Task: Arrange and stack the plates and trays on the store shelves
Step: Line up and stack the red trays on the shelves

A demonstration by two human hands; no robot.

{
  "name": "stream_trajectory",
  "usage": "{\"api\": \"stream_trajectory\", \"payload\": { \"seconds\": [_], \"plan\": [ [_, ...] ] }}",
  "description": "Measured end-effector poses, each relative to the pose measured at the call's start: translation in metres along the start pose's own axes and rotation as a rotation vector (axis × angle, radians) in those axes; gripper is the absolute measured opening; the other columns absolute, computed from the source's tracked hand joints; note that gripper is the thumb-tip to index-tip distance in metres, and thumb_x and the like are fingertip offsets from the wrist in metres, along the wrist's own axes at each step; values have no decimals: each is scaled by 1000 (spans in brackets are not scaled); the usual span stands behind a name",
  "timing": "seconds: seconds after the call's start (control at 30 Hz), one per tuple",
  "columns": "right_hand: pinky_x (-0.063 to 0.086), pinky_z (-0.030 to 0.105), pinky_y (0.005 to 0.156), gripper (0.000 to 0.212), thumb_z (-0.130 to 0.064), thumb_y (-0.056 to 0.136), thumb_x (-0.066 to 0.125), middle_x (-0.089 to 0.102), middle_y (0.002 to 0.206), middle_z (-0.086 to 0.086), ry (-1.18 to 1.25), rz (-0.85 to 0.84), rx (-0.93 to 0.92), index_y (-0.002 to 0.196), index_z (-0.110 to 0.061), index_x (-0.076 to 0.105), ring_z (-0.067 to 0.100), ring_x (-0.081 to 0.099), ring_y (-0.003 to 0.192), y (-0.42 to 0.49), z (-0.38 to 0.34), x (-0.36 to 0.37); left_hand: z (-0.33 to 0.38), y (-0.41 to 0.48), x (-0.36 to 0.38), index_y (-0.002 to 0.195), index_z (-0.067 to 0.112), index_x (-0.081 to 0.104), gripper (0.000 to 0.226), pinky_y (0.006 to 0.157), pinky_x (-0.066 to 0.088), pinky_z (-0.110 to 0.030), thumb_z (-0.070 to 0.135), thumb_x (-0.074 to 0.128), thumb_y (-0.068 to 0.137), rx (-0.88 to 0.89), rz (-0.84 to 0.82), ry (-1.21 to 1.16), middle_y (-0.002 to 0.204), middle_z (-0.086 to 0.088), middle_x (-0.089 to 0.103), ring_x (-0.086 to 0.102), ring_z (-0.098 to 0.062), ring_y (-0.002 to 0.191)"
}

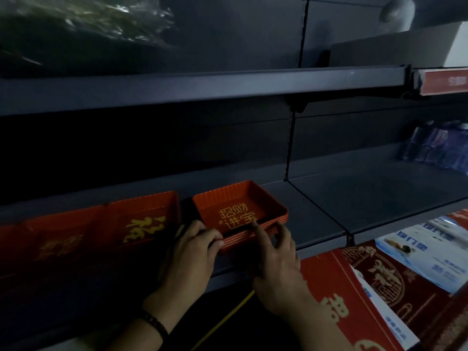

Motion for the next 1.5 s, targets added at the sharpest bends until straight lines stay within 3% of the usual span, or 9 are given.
{"api": "stream_trajectory", "payload": {
  "seconds": [0.3, 0.5, 0.67, 0.83, 1.07, 1.17, 1.27, 1.4, 1.5],
  "plan": [
    [26, 58, 122, 120, -51, 91, 70, -4, 159, 16, -138, -69, 105, 161, -37, -27, 40, 13, 150, -11, -39, 24, -69, -28, -54, 143, 36, 59, 44, 89, 59, -37, 41, 67, 100, -237, 28, -54, 123, 3, 62, 63, -18, 110],
    [45, 42, 113, 90, -32, 89, 71, 30, 140, -4, 56, 0, -97, 161, -37, 17, 21, 42, 132, -29, -86, 37, -145, -47, -82, 145, 40, 54, 45, 81, 62, -42, 46, 63, 102, -537, -60, 60, 113, 3, 72, 70, -22, 102],
    [45, 37, 115, 71, -27, 93, 66, 39, 149, -4, 106, -53, -204, 155, -35, 31, 20, 43, 138, -24, -115, 64, -156, -56, -88, 141, 47, 62, 40, 87, 63, -39, 34, 66, 103, -522, -87, -15, 124, 6, 72, 70, -20, 110],
    [44, 38, 115, 88, -22, 92, 67, 40, 149, -1, 96, -164, -228, 162, -40, 16, 24, 43, 139, -23, -136, 92, -147, -69, -87, 127, 44, 74, 32, 82, 53, -17, 26, 71, 101, -458, -174, -247, 111, 23, 66, 66, -2, 101],
    [42, 43, 118, 98, -24, 89, 73, 37, 153, 7, 6, -187, -280, 166, -39, 14, 30, 39, 142, -24, -158, 113, -161, -94, -115, 128, 48, 68, 35, 69, 50, -22, 33, 75, 97, -427, -179, -196, 89, 16, 67, 66, -3, 83],
    [38, 47, 120, 93, -28, 89, 73, 34, 153, 10, -27, -183, -272, 164, -40, 20, 34, 36, 142, -25, -166, 116, -173, -113, -126, 144, 56, 53, 57, 100, 52, -30, 23, 71, 101, -361, -257, -128, 127, 17, 54, 56, -7, 119],
    [39, 45, 118, 88, -40, 86, 76, 33, 145, 10, 24, -168, -206, 159, -36, 26, 35, 37, 138, -31, -170, 118, -175, -124, -133, 149, 55, 47, 65, 118, 42, -36, 17, 68, 101, -290, -267, -170, 150, 27, 34, 41, -5, 140],
    [42, 47, 117, 120, -92, 58, 67, 30, 143, 8, 114, -157, -101, 155, -32, 29, 33, 36, 137, -44, -166, 113, -182, -132, -145, 146, 58, 46, 63, 100, 54, -36, 26, 73, 98, -307, -224, -164, 138, 24, 47, 57, -3, 117],
    [48, 44, 113, 120, -94, 49, 71, 28, 138, 2, 202, -141, -89, 147, -37, 33, 31, 43, 132, -61, -162, 106, -189, -138, -152, 142, 62, 46, 67, 94, 54, -33, 28, 78, 94, -298, -224, -155, 137, 19, 51, 59, -6, 113]
  ]
}}
Point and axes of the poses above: each hand's wrist, its own y-axis towards the middle knuckle, its own x-axis out of the palm, z = x × y, the point moved 4 cm from there along y, towards the middle knuckle
